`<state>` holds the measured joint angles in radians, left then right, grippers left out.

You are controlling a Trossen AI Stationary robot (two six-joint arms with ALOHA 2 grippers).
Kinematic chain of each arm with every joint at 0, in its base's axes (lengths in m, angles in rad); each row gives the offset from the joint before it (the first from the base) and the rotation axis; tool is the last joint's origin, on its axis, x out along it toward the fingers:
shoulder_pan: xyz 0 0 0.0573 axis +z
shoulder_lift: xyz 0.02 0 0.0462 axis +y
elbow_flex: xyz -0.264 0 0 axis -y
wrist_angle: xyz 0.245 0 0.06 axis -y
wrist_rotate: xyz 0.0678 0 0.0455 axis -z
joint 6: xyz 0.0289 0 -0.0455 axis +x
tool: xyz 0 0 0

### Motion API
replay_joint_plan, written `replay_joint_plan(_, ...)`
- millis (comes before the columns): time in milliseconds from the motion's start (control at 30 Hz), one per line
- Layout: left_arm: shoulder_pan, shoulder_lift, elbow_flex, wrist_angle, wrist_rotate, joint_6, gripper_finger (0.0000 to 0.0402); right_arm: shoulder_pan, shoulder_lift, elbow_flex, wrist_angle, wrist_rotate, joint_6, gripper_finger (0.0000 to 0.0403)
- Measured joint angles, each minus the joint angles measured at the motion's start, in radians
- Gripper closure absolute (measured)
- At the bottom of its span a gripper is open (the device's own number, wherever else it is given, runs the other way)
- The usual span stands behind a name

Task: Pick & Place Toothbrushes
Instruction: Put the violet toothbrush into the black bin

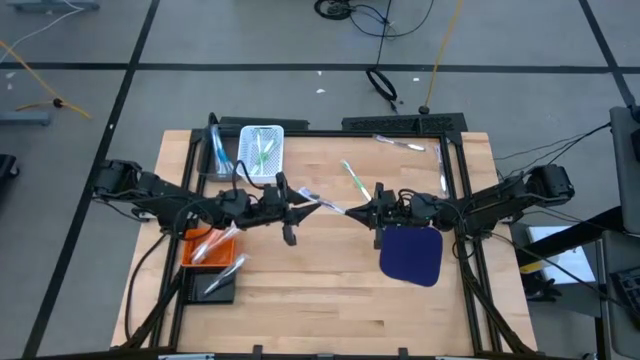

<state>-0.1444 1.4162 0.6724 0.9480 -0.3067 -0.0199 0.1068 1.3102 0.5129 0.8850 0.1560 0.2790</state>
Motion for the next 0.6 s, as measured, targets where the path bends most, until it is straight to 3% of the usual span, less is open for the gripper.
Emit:
replay_joint_plan(100, 0.0, 0.0, 0.0, 0.0, -0.004, -0.008, 0.032, 0.0, 0.0, 0.0, -0.001, 0.0, -0.002, 0.0403)
replay_joint_plan(233, 0.0, 0.0, 0.0, 0.0, -0.005, -0.004, 0.0385, -0.001, 0.0, 0.0, -0.001, 0.004, -0.003, 0.0403)
replay_joint_plan(600, -0.001, 0.0, 0.0, -0.004, -0.009, -0.02, 0.0396, -0.001, 0.0, 0.0, -0.002, 0.007, -0.037, 0.0401)
